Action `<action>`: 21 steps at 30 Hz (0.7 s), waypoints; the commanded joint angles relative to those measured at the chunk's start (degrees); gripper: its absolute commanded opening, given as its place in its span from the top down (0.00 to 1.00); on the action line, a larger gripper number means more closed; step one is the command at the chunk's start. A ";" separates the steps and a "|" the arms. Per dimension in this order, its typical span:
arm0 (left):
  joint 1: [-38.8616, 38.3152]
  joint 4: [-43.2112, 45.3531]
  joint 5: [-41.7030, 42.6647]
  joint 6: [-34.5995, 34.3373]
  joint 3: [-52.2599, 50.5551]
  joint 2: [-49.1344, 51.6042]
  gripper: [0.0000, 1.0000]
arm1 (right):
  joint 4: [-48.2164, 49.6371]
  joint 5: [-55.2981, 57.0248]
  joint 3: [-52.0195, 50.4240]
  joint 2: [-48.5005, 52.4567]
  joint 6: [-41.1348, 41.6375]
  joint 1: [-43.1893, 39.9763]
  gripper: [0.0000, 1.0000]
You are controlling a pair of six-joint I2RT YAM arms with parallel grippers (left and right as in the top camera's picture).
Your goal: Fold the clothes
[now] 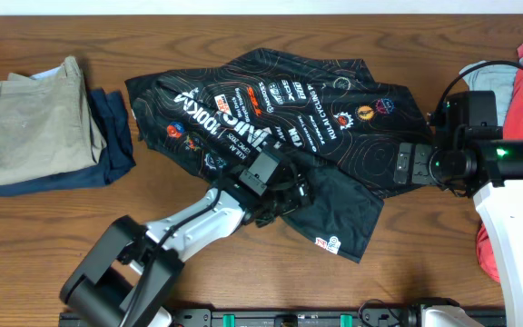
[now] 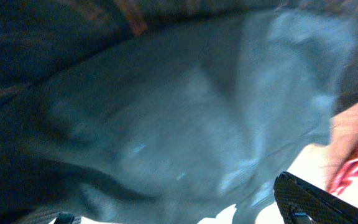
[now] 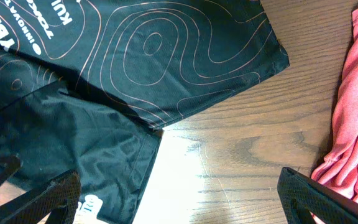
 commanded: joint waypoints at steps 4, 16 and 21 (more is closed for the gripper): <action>-0.33 -0.02 -2.32 -1.18 -1.70 4.76 0.07 | 0.00 0.24 0.28 0.04 0.52 -0.50 0.01; 4.98 -7.80 -4.46 7.26 -1.70 4.37 0.94 | 0.96 0.52 0.28 0.04 0.55 -0.50 0.01; 9.84 -19.96 -3.63 15.41 -1.70 1.42 0.94 | 1.01 3.28 0.15 0.07 0.57 -0.55 0.01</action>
